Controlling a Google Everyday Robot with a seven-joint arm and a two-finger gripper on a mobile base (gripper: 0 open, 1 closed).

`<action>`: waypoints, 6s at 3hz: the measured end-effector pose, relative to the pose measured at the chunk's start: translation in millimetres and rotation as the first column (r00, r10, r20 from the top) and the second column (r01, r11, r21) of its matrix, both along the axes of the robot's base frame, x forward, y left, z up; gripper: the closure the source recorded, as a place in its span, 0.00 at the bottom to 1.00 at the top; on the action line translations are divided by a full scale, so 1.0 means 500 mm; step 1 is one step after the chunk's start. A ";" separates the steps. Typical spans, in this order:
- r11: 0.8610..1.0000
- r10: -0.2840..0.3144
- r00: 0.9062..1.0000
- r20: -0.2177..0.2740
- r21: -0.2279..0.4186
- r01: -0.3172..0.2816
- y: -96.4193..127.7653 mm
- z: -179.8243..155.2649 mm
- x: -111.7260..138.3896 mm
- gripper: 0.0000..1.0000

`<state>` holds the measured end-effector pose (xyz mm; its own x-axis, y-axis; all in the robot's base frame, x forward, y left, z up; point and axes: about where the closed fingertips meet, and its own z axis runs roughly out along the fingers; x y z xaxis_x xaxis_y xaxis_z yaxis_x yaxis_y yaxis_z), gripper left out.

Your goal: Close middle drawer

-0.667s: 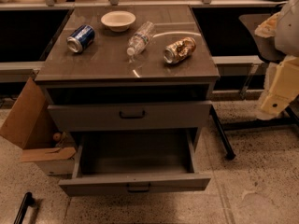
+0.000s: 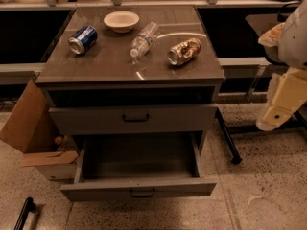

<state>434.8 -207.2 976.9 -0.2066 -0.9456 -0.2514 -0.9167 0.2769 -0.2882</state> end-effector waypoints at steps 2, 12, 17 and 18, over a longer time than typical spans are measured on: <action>0.998 -0.016 1.000 -0.009 0.064 0.017 0.015 -0.049 -0.011 0.00; 0.860 0.428 0.890 -0.159 0.373 -0.347 0.190 -0.798 -0.140 0.19; 0.910 0.366 0.887 -0.282 0.308 -0.278 0.138 -1.037 -0.120 1.00; 0.937 0.308 0.910 -0.277 0.255 -0.239 0.113 -1.102 -0.096 1.00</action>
Offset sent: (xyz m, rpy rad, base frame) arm -0.0049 0.0060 -0.0203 0.0534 0.0080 -0.0136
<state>386.7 -150.8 426.1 -0.0466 -0.9078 -0.4168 -0.9980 0.0250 0.0572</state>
